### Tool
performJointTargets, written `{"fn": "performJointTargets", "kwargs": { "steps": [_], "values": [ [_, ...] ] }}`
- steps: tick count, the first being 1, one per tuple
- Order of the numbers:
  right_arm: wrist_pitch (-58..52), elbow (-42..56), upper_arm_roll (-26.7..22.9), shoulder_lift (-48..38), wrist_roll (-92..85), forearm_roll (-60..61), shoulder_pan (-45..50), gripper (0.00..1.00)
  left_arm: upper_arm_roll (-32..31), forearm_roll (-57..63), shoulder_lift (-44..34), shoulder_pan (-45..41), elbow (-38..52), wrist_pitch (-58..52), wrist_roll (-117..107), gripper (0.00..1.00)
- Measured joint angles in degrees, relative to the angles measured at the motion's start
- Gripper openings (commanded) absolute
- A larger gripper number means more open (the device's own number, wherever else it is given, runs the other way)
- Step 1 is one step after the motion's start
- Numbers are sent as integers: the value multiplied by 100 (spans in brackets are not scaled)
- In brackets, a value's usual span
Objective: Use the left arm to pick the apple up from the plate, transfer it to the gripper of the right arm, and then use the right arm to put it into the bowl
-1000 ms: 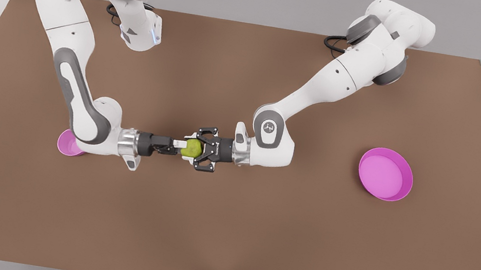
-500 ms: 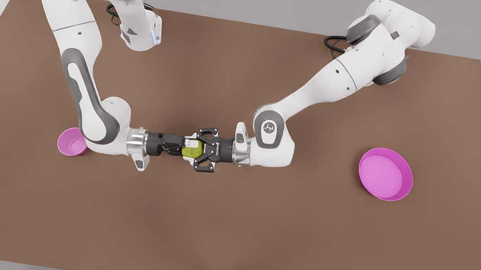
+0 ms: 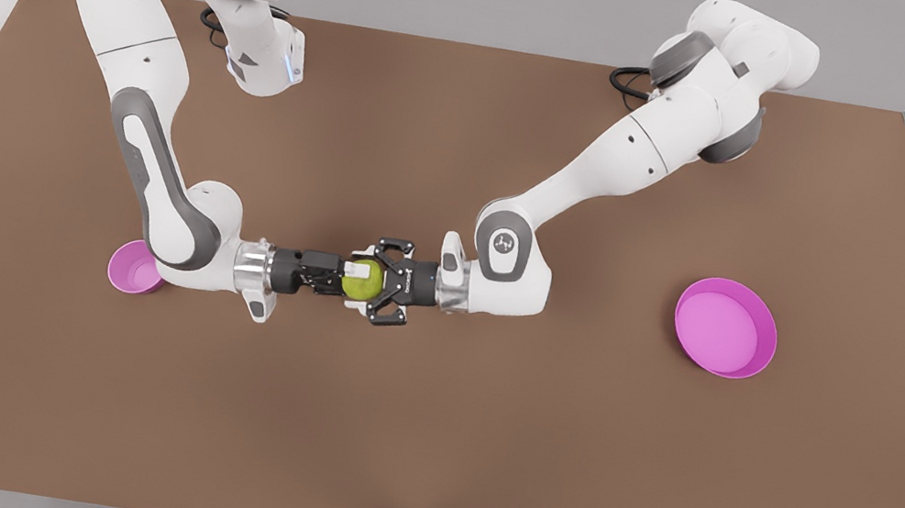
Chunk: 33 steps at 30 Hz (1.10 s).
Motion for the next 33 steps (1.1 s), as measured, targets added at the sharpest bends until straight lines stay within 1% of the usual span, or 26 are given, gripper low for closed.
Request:
{"fn": "performJointTargets", "kwargs": {
  "steps": [10, 14, 17, 19, 21, 22, 25, 27, 29, 31, 33],
  "values": [
    [-15, 23, -8, 0, -73, -14, -9, 70, 5, 17, -14, 65, -40, -16, -49, 99],
    [-21, 24, -8, 0, -94, -15, -17, 70, -44, 80, -174, 341, -362, -60, -61, 99],
    [-31, 24, -30, -10, -103, -28, -27, 70, -354, 121, -489, 633, -928, -91, -50, 99],
    [-48, 48, -37, -14, -96, -149, -151, 70, -607, 134, -885, 973, -1619, -104, -37, 99],
    [-70, 76, -26, -18, -72, -345, -318, 70, -1023, 173, -1240, 1656, -2447, -137, 3, 99],
    [-97, 81, -26, -21, -60, -454, -388, 70, -1124, 214, -1360, 1992, -2827, -205, 36, 99],
    [-199, 81, -19, -24, -19, -809, -647, 70, -1212, 519, -1801, 2894, -3717, -572, 113, 99],
    [-280, 131, -12, -37, 29, -1169, -885, 70, -1223, 1447, -2149, 3732, -3960, -1041, 16, 99],
    [-353, 193, -9, -63, 89, -1647, -1157, 70, -1221, 2753, -2536, 4555, -3900, -1685, -207, 99],
    [-458, 224, -13, -179, 167, -2200, -1487, 70, -1212, 4331, -2916, 5117, -3331, -2444, -590, 100],
    [-574, 254, -18, -325, 255, -2800, -1754, 69, -1175, 5908, -3079, 5344, -2482, -3274, -1102, 100]
  ]
}}
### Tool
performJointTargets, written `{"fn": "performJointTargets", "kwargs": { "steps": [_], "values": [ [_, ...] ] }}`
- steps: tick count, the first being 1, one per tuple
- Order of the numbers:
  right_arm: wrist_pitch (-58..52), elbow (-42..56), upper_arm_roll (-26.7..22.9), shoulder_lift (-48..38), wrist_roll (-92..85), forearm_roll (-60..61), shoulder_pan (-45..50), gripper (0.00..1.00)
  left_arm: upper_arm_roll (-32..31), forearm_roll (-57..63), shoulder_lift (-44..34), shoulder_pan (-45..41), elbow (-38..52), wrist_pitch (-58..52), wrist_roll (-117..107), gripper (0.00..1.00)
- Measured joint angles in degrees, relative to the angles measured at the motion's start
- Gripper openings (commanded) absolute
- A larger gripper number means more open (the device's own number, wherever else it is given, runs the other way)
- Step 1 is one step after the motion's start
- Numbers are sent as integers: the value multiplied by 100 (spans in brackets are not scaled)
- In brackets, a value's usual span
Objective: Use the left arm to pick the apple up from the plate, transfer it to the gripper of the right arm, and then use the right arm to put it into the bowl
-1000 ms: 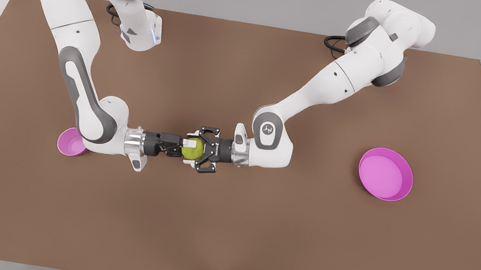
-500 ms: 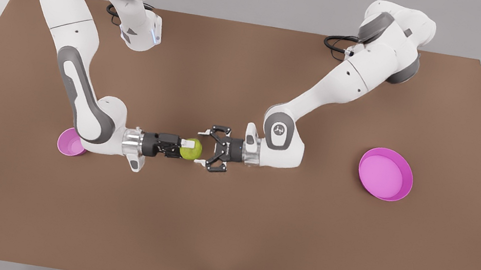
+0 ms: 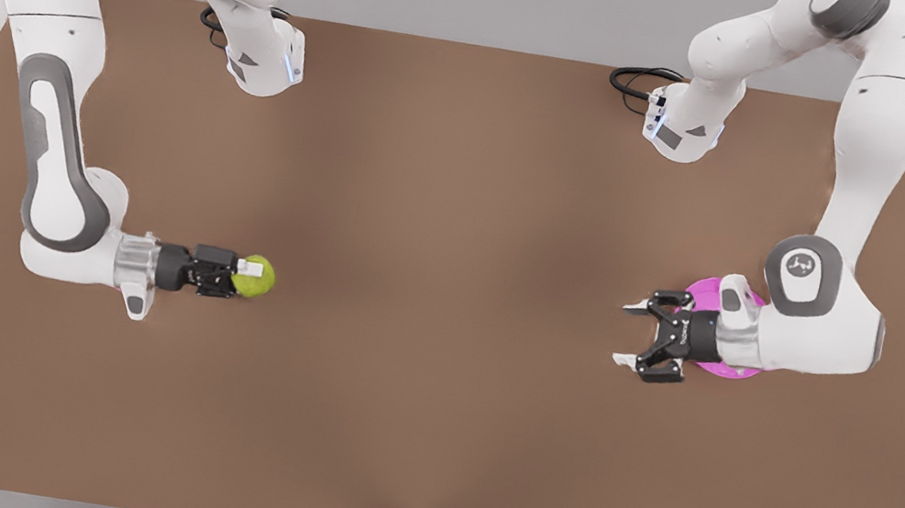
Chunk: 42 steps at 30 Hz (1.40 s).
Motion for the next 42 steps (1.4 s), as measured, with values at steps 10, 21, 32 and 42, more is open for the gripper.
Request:
{"fn": "performJointTargets", "kwargs": {
  "steps": [10, 21, 32, 42],
  "values": [
    [-175, 318, -188, -129, 402, -2344, -562, 69, 3224, 3234, -1460, -2097, 1296, -2559, -3829, 100],
    [189, 592, -313, -78, 704, -3753, -568, 68, 4353, 2817, -1708, -3009, 793, -2151, -6797, 100],
    [480, 707, -561, 285, 867, -4633, -603, 68, 4351, 2774, -1672, -3077, 795, -2096, -8419, 100],
    [795, 699, -586, 576, 818, -5008, -715, 68, 4345, 2771, -1643, -3087, 786, -2100, -9245, 100]
  ]
}}
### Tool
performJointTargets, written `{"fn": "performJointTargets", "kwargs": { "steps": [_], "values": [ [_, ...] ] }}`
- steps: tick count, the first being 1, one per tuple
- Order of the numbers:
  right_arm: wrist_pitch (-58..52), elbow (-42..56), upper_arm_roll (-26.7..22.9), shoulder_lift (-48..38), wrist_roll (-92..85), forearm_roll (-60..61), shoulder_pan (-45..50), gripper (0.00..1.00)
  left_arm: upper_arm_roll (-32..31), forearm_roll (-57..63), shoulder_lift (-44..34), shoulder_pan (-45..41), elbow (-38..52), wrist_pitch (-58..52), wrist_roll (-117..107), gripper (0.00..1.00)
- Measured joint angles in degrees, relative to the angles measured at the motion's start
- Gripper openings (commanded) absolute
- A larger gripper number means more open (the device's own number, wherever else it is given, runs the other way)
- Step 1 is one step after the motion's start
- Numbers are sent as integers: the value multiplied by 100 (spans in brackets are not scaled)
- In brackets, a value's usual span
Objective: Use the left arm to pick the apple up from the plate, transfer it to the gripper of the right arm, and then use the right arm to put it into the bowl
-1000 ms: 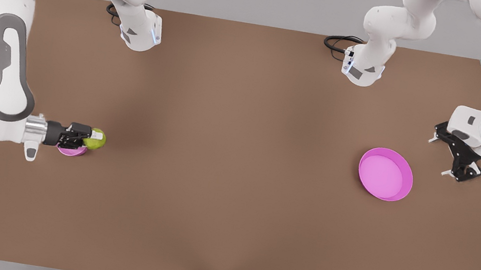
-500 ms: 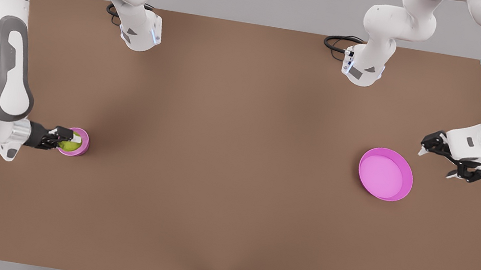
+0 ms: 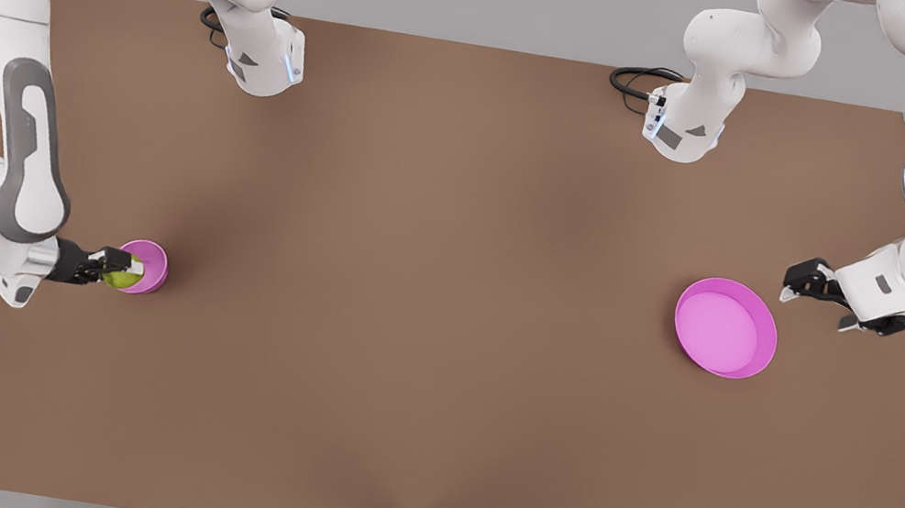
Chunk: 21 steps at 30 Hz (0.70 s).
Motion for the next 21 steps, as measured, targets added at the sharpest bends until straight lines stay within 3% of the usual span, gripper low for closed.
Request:
{"fn": "performJointTargets", "kwargs": {
  "steps": [3, 5, 6, 13, 15, 18, 21],
  "values": [
    [72, -26, -1, 89, -19, -63, -12, 71, 0, 0, 0, 2, 0, -2, -170, 100],
    [107, -31, -13, 109, -26, -93, -10, 86, 0, 0, 2, 2, 0, -2, -270, 100],
    [113, -32, -16, 92, -27, -104, -10, 88, 0, 0, 1, 1, -2, -3, -315, 100],
    [-205, 1, 64, -738, 26, -209, -56, 88, -2, -1, 0, -15, -1, -4, -573, 100],
    [-451, 226, 620, -1236, 177, -474, -14, 88, -3, 0, 0, -12, 1, -4, -630, 100],
    [-952, 846, 1902, -1431, 623, -1097, 43, 91, -4, 18, 44, -13, 62, -2, -704, 100],
    [-1379, 1253, 2608, -1452, 1146, -1520, 128, 93, -8, 35, 181, -46, 278, -3, -767, 100]
  ]
}}
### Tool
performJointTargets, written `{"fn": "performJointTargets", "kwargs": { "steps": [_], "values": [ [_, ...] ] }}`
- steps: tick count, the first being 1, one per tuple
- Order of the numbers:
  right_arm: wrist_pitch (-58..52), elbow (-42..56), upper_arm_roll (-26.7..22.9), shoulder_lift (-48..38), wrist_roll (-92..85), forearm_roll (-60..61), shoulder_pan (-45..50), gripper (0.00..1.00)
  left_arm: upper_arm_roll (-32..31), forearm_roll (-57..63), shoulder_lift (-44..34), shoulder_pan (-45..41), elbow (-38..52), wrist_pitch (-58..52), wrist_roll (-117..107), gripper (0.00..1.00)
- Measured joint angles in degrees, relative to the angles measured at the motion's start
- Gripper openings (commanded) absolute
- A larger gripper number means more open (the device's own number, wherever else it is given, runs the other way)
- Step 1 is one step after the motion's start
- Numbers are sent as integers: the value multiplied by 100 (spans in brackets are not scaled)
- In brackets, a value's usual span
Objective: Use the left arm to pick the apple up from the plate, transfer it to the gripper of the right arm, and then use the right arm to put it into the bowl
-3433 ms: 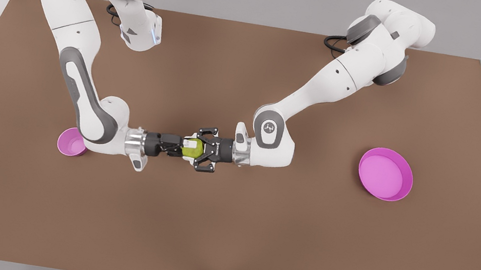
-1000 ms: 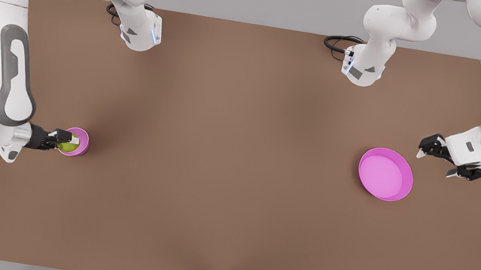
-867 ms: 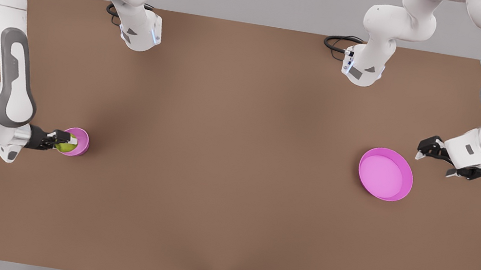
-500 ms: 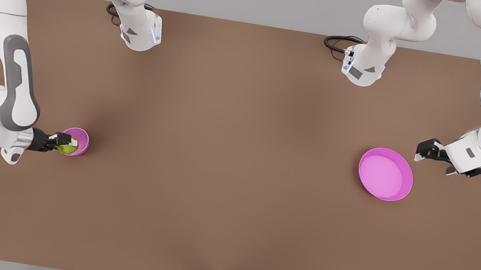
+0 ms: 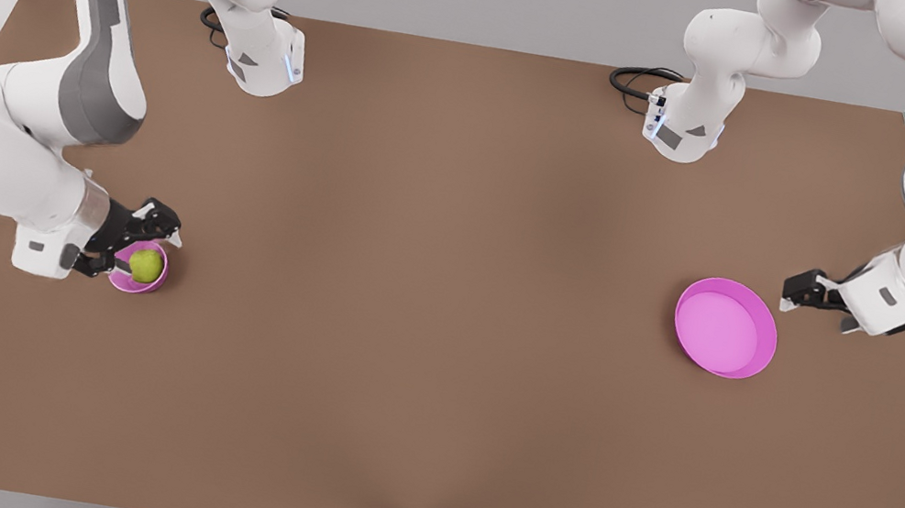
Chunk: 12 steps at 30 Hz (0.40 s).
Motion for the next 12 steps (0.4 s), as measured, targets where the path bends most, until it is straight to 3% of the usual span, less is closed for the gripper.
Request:
{"fn": "performJointTargets", "kwargs": {
  "steps": [3, 4, 7, 10, 12],
  "values": [
    [-374, 402, 270, -163, 483, -331, 162, 100, 1, 12, 165, -38, 213, -4, -54, 100],
    [-546, 744, -425, -286, 629, -423, 888, 100, 0, 15, 254, -35, 339, -18, -70, 100],
    [-1009, 667, -3791, -1073, 970, -194, 3372, 100, -1, 21, 482, -31, 686, -134, -114, 100],
    [-877, -541, -5450, -1961, 1172, 84, 4608, 100, -1, 24, 518, -84, 741, -213, -152, 100],
    [-776, -846, -5847, -2133, 1281, 253, 4842, 100, -1, 22, 522, -101, 747, -248, -173, 100]
  ]
}}
